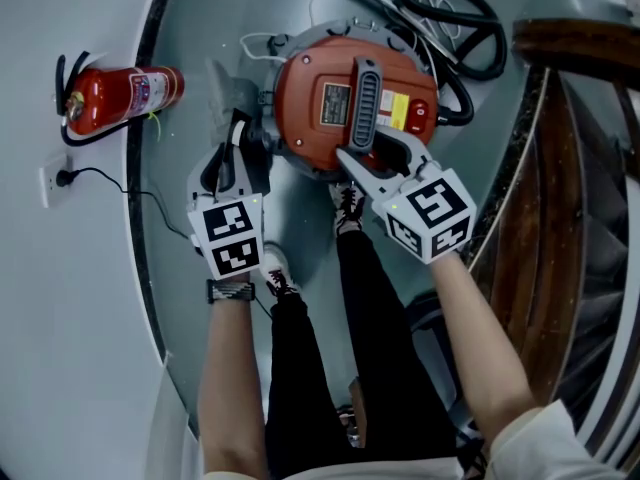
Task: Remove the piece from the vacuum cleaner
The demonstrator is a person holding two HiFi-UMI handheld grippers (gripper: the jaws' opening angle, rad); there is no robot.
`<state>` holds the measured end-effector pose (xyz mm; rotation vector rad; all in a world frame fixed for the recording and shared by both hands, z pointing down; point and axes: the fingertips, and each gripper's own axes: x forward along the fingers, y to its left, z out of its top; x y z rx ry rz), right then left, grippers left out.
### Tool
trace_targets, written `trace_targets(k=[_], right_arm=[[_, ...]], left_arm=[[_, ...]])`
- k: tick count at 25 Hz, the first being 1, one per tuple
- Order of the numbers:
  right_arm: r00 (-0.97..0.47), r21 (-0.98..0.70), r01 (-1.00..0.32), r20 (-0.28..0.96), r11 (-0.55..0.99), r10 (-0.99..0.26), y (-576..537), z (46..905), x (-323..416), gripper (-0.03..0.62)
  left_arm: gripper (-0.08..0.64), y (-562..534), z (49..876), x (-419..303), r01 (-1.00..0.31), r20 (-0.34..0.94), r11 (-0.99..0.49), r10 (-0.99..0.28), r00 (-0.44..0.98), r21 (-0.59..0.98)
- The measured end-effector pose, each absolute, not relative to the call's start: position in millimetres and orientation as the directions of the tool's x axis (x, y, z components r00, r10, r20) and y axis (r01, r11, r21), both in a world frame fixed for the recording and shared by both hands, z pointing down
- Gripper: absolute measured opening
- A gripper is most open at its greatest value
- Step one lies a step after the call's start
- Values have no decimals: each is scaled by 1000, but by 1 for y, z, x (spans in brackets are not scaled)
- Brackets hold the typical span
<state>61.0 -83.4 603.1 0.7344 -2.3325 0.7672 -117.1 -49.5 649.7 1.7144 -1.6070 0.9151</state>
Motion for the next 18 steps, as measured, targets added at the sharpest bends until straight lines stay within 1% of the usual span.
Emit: trace_targets(k=[18], right_arm=[[-695,-345,-630,651,696,-307,-83,603,61,195]], left_arm=[[48,-50,651,-124,-996,809,-92,-586,51,-4]])
